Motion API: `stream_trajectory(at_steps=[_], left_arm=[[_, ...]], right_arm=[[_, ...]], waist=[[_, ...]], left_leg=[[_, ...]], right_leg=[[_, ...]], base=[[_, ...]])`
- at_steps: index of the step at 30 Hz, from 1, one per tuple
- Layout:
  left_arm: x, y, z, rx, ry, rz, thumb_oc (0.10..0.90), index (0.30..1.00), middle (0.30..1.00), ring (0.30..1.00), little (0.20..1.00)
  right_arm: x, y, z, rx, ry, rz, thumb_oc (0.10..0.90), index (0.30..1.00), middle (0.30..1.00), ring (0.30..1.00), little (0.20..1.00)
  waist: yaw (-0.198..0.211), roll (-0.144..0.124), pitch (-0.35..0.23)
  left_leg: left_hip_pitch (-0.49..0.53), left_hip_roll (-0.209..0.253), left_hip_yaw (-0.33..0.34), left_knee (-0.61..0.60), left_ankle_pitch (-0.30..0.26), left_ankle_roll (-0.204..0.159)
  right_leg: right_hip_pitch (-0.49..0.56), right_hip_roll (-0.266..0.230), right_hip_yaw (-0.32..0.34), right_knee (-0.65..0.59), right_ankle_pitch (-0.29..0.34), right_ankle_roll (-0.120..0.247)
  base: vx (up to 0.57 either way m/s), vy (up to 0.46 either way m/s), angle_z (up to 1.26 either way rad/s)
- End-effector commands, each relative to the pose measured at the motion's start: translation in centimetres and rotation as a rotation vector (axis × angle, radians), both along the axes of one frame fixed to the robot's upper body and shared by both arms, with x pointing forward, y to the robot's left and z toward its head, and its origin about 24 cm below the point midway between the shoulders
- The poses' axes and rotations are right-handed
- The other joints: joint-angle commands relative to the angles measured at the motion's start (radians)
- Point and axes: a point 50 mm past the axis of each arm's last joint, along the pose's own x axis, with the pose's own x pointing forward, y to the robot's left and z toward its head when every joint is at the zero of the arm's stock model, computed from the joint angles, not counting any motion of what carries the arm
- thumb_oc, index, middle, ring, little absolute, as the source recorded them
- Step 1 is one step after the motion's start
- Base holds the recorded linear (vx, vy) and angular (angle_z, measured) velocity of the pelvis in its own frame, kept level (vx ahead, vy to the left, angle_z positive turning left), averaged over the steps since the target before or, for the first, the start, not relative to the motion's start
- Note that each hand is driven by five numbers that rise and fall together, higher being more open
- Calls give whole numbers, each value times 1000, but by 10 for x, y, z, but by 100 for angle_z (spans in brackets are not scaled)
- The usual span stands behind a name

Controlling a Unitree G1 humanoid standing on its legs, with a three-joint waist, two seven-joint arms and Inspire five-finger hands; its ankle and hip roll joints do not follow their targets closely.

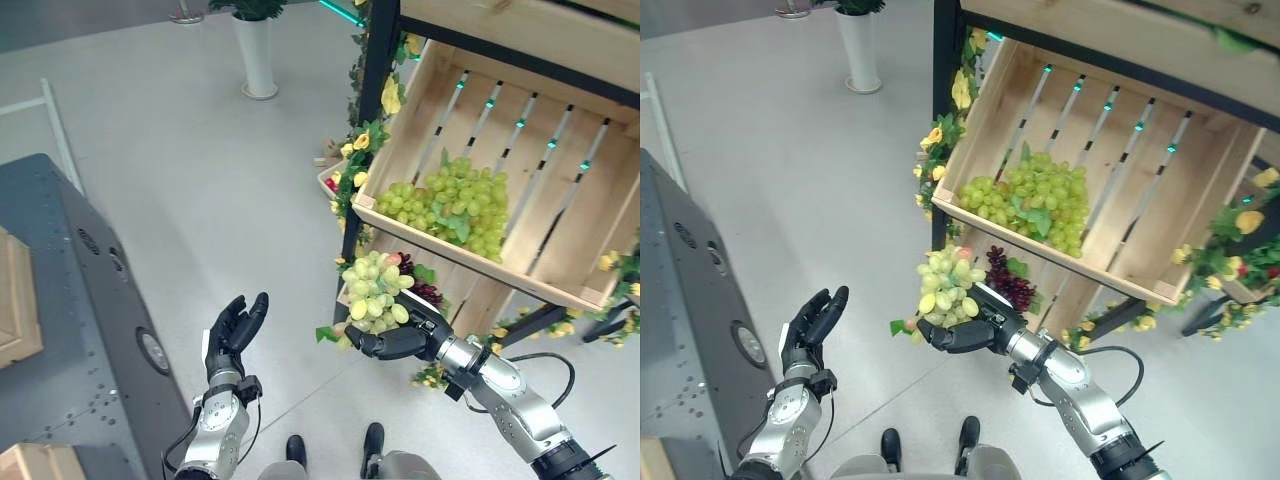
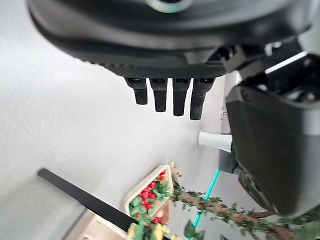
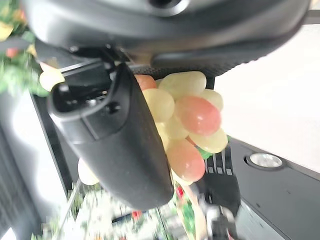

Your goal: Pick up the fruits from the basket on one side to the basket on the other side

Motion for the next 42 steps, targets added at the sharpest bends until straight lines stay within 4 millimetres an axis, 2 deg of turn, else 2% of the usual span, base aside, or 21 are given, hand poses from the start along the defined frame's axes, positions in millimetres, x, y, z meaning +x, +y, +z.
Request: stream_trajectory(at_steps=[1, 5, 8, 13, 22, 25, 30, 33, 36, 37, 42], left_arm=[[29, -10, 24, 6, -148, -25, 800, 900, 900, 900, 900], [21, -17, 13, 0, -109, -38, 800, 900, 900, 900, 900], [18, -19, 8, -6, -91, -44, 800, 900, 900, 900, 900], [15, -18, 7, 0, -89, -43, 800, 900, 900, 900, 900], [18, -14, 9, 8, -101, -65, 800, 900, 900, 900, 900], [16, -14, 6, 5, -87, -76, 800, 900, 900, 900, 900], [11, -14, 0, 0, -70, -80, 800, 900, 900, 900, 900], [10, -13, -2, -1, -57, -85, 800, 900, 900, 900, 900], [12, -14, -2, -1, -56, -90, 800, 900, 900, 900, 900], [13, -14, -1, -1, -60, -95, 800, 900, 900, 900, 900], [15, -17, 1, 1, -71, -117, 800, 900, 900, 900, 900]], right_arm=[[3, 23, 69, 204, -215, 237, 400, 300, 300, 300, 300], [-4, 28, 78, 330, -163, 279, 400, 300, 300, 300, 300], [-4, 28, 75, 388, -117, 237, 400, 300, 300, 300, 300], [-10, 21, 82, 423, -164, 227, 400, 300, 300, 300, 300], [-9, 1, 122, 494, -317, 197, 400, 300, 300, 300, 300], [-6, -11, 138, 534, -353, 126, 400, 300, 300, 300, 300], [-4, -27, 151, 539, -414, 4, 400, 300, 300, 300, 300], [3, -41, 156, 533, -424, -108, 400, 300, 300, 300, 300], [8, -47, 157, 505, -417, -154, 400, 300, 300, 300, 300], [13, -53, 156, 443, -429, -229, 400, 300, 300, 300, 300], [38, -76, 152, 386, -327, -334, 400, 300, 300, 300, 300]], waist=[[-3, 22, -47], [-11, 24, -74], [-26, 30, -87], [-44, 36, -95], [-71, 40, -103], [-80, 40, -108], [-91, 39, -115], [-99, 37, -121], [-100, 35, -123], [-100, 34, -124], [-88, 23, -124]], left_leg=[[26, -37, -24, 28, -143, -10], [49, -38, -9, 9, -144, -16], [65, -36, 3, 9, -152, -14], [79, -31, 27, 9, -161, -13], [95, -22, 56, 9, -171, -15], [98, -20, 61, 9, -176, -17], [98, -18, 68, 9, -179, -18], [100, -17, 70, 9, -182, -19], [100, -17, 70, 9, -183, -19], [101, -17, 70, 9, -183, -21], [103, -14, 63, 9, -184, -25]], right_leg=[[96, 11, 22, -29, -66, 17], [114, 22, 30, -43, -70, 12], [121, 25, 38, -43, -74, 10], [124, 23, 43, -43, -77, 12], [116, 26, 72, -43, -73, 15], [115, 28, 78, -43, -72, 14], [111, 31, 87, -43, -72, 13], [110, 34, 93, -43, -71, 13], [110, 34, 93, -43, -72, 14], [109, 35, 93, -43, -71, 14], [114, 38, 83, -43, -73, 12]], base=[[51, -30, -4], [45, -14, -5], [59, 16, -8], [24, 21, -2], [25, 27, -16], [22, 12, -8], [24, 4, -4], [28, -5, -5], [0, 0, 0], [0, 0, 0], [10, -9, -4]])
